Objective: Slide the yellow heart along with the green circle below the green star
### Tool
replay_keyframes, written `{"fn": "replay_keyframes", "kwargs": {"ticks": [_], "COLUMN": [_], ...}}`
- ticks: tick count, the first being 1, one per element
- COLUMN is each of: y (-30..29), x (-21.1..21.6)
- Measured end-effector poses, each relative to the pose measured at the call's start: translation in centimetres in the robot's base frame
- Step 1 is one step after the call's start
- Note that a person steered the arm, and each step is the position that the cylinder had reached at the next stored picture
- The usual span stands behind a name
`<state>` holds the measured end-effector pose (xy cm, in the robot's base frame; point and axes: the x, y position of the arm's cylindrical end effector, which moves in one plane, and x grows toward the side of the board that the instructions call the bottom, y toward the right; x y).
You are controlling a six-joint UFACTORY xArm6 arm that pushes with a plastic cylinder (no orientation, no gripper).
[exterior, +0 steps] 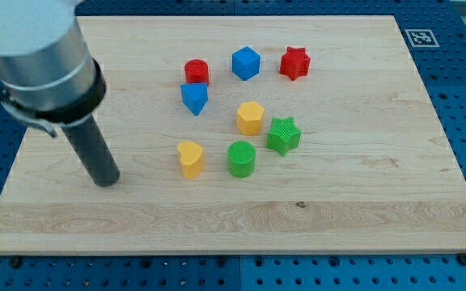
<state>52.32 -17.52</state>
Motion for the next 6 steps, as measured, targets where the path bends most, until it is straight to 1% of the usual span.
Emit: {"fn": "replay_keyframes", "kwargs": {"ticks": [1,4,6], "y": [0.6,8.6,11.0], "x": [-1.7,-1.7,-1.7]}}
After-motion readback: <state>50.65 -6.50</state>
